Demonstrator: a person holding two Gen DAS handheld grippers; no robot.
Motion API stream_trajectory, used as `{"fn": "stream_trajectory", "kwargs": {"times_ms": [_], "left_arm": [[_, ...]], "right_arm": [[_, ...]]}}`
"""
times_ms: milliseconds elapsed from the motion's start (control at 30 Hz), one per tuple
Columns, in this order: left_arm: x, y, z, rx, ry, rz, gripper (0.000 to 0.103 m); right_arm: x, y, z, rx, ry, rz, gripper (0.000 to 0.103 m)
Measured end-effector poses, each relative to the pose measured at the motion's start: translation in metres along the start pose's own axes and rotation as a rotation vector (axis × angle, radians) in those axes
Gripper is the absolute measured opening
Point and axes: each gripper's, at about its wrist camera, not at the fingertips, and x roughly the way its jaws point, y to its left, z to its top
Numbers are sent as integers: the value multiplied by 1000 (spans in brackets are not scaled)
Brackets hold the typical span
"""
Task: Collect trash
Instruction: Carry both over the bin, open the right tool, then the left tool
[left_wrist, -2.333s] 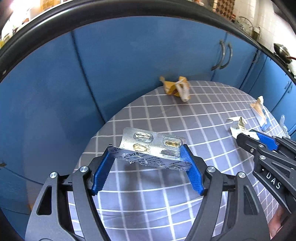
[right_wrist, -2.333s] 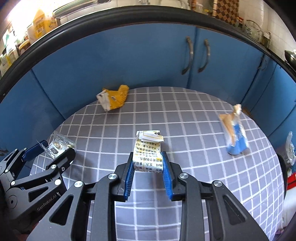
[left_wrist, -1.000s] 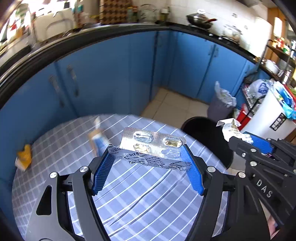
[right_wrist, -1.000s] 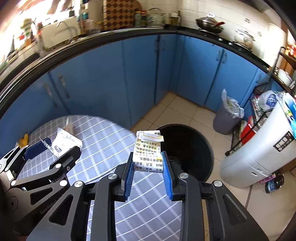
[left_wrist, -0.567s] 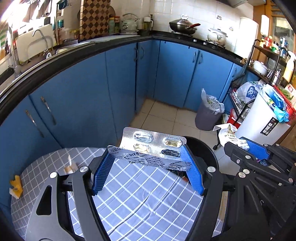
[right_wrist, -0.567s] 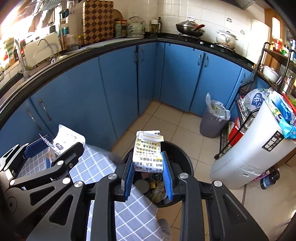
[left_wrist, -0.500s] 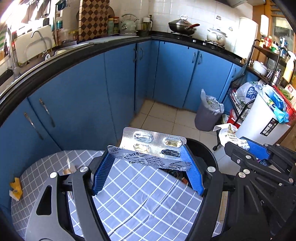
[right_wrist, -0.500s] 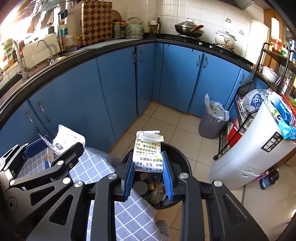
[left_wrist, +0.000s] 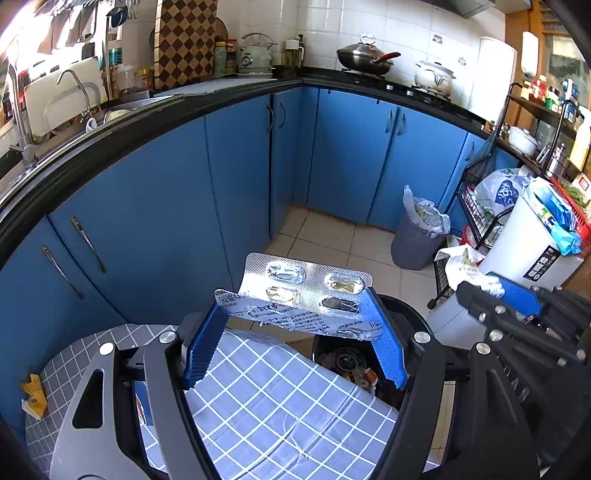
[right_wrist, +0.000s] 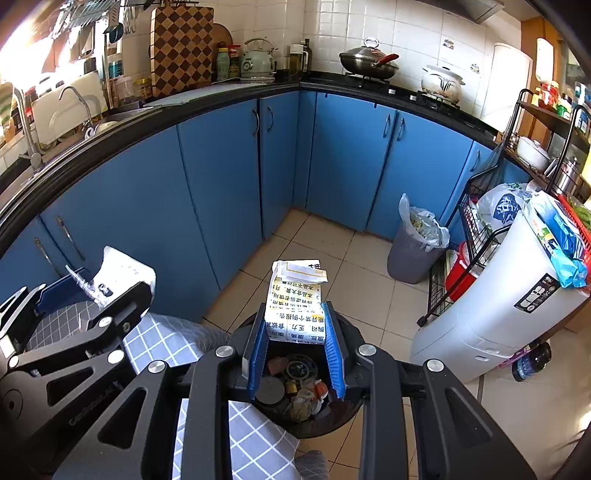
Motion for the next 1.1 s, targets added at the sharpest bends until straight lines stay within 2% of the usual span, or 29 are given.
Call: {"fn": "stream_trajectory", "kwargs": {"times_ms": [400, 433, 467, 500, 533, 800, 1100], "left_arm": [[6, 15, 3, -18, -1, 21, 72], [6, 16, 4, -19, -1, 20, 72], [6, 16, 5, -20, -2, 20, 72], [6, 16, 5, -20, -3, 20, 72], [6, 15, 5, -19, -4, 20, 72], [8, 3, 6, -9, 1, 7, 72], [14, -31, 12, 22, 4, -46, 72]], "right_arm": [[5, 0, 15, 34, -19, -24, 31], [5, -1, 14, 40, -15, -23, 43], [5, -3, 14, 50, -12, -30, 70], [3, -4, 14, 58, -23, -46, 82], [1, -5, 13, 64, -41, -50, 87], [-3, -17, 3, 85, -34, -76, 87], [-13, -47, -14, 117, -23, -137, 87]]}}
